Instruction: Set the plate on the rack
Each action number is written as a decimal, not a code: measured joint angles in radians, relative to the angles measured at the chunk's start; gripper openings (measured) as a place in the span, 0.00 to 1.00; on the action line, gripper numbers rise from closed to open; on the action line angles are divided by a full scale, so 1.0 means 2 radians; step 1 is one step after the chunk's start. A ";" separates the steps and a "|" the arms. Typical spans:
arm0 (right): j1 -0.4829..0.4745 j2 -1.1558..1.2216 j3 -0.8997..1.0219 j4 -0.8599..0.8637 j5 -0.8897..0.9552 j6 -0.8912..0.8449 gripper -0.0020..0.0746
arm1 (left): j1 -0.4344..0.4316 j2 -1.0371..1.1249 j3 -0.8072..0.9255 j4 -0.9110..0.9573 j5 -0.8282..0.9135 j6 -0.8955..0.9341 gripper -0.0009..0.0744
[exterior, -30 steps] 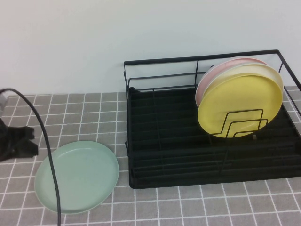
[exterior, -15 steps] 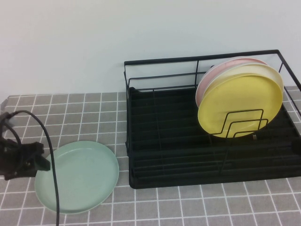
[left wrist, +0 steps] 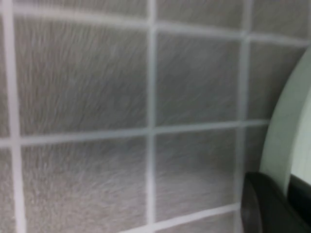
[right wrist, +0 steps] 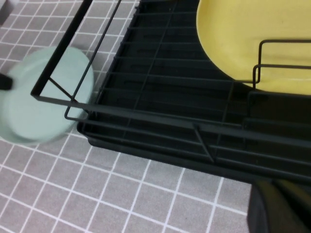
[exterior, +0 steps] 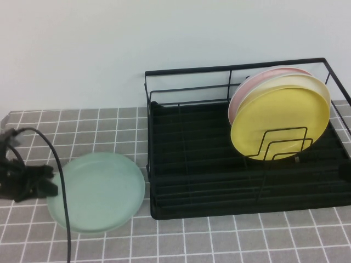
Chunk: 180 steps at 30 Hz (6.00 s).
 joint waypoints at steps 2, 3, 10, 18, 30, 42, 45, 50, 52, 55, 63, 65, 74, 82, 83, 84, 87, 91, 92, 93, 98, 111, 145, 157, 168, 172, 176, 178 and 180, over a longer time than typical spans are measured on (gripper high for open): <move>0.000 0.000 0.000 0.000 0.000 0.000 0.02 | 0.000 -0.020 0.000 -0.001 -0.001 0.001 0.02; 0.000 0.000 0.000 0.000 0.000 0.000 0.02 | 0.000 -0.034 0.000 -0.002 -0.003 0.001 0.02; 0.000 0.000 0.000 0.000 0.022 0.000 0.02 | 0.000 -0.151 0.000 -0.003 -0.012 0.001 0.02; 0.000 0.000 0.000 0.088 0.058 -0.019 0.02 | -0.040 -0.290 0.000 -0.030 0.055 0.022 0.02; 0.000 0.000 -0.001 0.250 0.199 -0.090 0.55 | -0.206 -0.332 0.000 -0.025 0.061 -0.043 0.02; 0.000 0.000 -0.001 0.251 0.213 -0.100 0.71 | -0.291 -0.332 0.000 -0.037 0.049 -0.068 0.02; 0.000 0.000 -0.001 0.251 0.213 -0.110 0.70 | -0.301 -0.332 0.000 -0.051 0.051 -0.068 0.02; 0.000 0.000 -0.001 0.251 0.214 -0.124 0.37 | -0.310 -0.332 0.000 -0.068 0.070 -0.070 0.22; 0.000 0.000 -0.001 0.247 0.214 -0.132 0.22 | -0.310 -0.332 0.000 -0.086 0.070 -0.077 0.43; 0.000 0.000 -0.001 0.247 0.209 -0.134 0.13 | -0.310 -0.332 0.000 -0.114 0.072 -0.078 0.71; 0.000 0.000 -0.002 0.219 0.210 -0.155 0.12 | -0.310 -0.332 0.000 -0.176 0.071 -0.055 0.76; 0.000 0.000 -0.002 0.180 0.206 -0.157 0.12 | -0.310 -0.332 0.000 -0.216 0.065 -0.030 0.72; 0.000 -0.016 -0.002 0.035 0.099 -0.174 0.12 | -0.310 -0.339 0.000 -0.232 0.069 0.035 0.26; 0.000 -0.038 -0.037 0.017 0.000 -0.282 0.12 | -0.310 -0.423 0.000 -0.063 0.043 -0.033 0.02; 0.000 -0.038 -0.047 0.017 -0.017 -0.301 0.12 | -0.310 -0.438 0.000 -0.022 0.036 -0.061 0.02; 0.000 -0.037 -0.057 0.017 -0.033 -0.329 0.12 | -0.310 -0.454 0.000 0.020 0.031 -0.091 0.02; 0.000 -0.028 -0.087 0.017 -0.060 -0.429 0.12 | -0.310 -0.497 0.001 0.137 0.013 -0.176 0.01; 0.000 0.015 -0.133 0.014 -0.047 -0.513 0.12 | -0.310 -0.542 0.001 0.275 -0.014 -0.289 0.01; 0.000 0.026 -0.145 0.010 -0.041 -0.523 0.12 | -0.310 -0.551 0.001 0.309 -0.015 -0.316 0.01; 0.000 0.038 -0.154 0.002 -0.037 -0.531 0.12 | -0.310 -0.558 0.001 0.338 -0.015 -0.337 0.01; 0.000 0.091 -0.179 -0.012 -0.047 -0.581 0.12 | -0.310 -0.579 0.035 0.372 -0.015 -0.363 0.01; 0.000 0.190 -0.191 0.085 -0.085 -0.739 0.12 | -0.310 -0.585 0.075 0.372 -0.024 -0.365 0.01; 0.000 0.193 -0.191 0.249 -0.096 -0.755 0.58 | -0.310 -0.587 0.075 0.385 -0.006 -0.358 0.01; 0.000 -0.080 -0.183 0.341 -0.090 -0.543 0.06 | -0.310 -0.708 0.136 0.293 0.048 -0.358 0.01; 0.000 -0.342 0.042 0.305 -0.089 -0.466 0.03 | -0.310 -0.865 0.294 0.259 -0.033 -0.393 0.01; 0.000 -0.413 0.135 0.305 -0.088 -0.466 0.03 | -0.310 -0.879 0.342 0.261 -0.079 -0.393 0.01; 0.000 -0.452 0.206 0.305 -0.097 -0.466 0.03 | -0.310 -0.879 0.391 0.261 -0.151 -0.382 0.01; 0.000 -0.462 0.233 0.304 -0.114 -0.466 0.03 | -0.310 -0.879 0.411 0.261 -0.192 -0.381 0.01; 0.000 -0.466 0.248 0.304 -0.132 -0.467 0.03 | -0.310 -0.879 0.427 0.261 -0.227 -0.381 0.01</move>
